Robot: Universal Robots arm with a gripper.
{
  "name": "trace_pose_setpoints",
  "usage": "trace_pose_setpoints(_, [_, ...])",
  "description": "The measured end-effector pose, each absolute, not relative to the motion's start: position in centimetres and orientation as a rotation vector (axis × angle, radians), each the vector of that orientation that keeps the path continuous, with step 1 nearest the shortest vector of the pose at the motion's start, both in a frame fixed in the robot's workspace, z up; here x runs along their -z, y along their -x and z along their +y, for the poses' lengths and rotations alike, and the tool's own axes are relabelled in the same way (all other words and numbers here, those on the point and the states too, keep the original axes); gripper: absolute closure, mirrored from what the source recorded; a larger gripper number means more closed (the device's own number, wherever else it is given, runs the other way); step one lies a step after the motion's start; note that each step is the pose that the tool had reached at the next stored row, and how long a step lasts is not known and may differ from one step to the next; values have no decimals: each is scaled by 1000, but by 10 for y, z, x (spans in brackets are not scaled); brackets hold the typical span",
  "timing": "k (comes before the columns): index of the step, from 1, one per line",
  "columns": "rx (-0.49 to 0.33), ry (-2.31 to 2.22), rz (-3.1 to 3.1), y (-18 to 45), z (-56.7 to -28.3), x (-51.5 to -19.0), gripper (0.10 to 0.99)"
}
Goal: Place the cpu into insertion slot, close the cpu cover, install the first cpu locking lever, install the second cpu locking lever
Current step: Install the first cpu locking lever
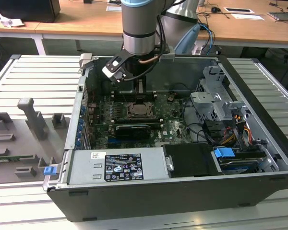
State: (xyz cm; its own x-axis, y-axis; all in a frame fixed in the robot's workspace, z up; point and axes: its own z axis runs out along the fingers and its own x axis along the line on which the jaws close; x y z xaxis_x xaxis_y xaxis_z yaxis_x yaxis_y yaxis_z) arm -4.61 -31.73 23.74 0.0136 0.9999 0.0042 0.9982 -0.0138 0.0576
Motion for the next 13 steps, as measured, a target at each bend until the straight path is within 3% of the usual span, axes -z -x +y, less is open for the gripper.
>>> trace_pose_setpoints(13, [-67,-2210,2178,46,-317,-248,980])
